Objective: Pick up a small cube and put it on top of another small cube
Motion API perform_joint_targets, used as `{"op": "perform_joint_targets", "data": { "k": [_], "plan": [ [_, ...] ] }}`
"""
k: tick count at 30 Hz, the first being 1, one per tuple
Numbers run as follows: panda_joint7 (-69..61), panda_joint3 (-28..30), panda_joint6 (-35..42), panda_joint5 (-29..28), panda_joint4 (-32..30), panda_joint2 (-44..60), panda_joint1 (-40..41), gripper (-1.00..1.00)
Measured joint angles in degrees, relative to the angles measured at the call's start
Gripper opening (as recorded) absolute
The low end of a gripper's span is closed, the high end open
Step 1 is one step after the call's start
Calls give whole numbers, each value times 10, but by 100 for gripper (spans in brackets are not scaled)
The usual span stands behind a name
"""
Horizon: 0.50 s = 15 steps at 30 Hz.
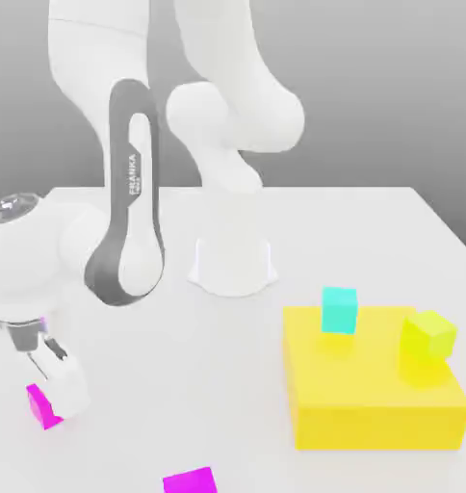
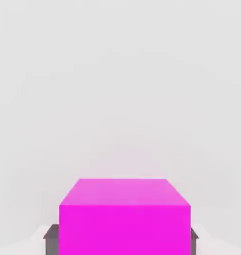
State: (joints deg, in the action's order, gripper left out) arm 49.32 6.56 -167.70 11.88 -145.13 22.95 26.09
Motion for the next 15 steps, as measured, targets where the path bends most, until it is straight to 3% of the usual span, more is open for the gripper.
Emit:
{"op": "perform_joint_targets", "data": {
  "k": [7,15],
  "plan": [
    [46,34,88,-59,-27,-116,-33,-100],
    [88,-52,179,-68,-99,-284,-176,-100]
  ]
}}
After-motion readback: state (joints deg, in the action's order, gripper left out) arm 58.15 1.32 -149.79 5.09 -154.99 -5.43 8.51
